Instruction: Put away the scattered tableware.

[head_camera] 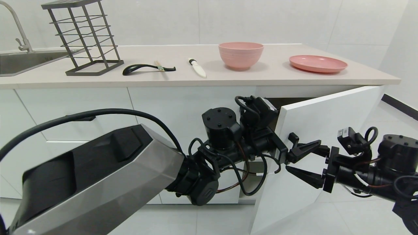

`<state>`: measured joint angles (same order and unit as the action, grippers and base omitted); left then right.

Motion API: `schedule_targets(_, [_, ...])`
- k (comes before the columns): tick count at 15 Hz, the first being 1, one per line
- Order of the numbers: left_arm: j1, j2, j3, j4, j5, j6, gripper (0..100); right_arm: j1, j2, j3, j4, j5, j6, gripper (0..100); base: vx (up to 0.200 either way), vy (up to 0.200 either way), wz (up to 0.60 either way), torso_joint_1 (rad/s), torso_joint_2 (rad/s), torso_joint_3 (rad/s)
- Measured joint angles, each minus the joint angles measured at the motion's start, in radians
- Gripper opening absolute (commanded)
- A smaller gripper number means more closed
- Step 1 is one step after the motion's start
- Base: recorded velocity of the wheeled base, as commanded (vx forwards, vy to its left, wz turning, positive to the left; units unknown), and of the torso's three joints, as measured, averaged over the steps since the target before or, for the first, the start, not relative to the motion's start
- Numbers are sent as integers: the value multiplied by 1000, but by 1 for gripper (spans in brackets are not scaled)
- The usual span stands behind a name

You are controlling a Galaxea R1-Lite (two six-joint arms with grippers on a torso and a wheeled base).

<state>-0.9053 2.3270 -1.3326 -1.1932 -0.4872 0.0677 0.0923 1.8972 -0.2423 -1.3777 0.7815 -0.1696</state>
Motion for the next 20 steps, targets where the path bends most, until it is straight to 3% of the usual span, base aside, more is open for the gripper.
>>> schedule_targets(8, [1,29,-33,17,8,-3,100,-69,-366,213,24,4,-13,100,0,0,0,0,0,0])
schedule_targets(20, [-18,71,-55,25,14,1,100,-62,-847,242,38,5,-25,100,0,0,0,0,0,0])
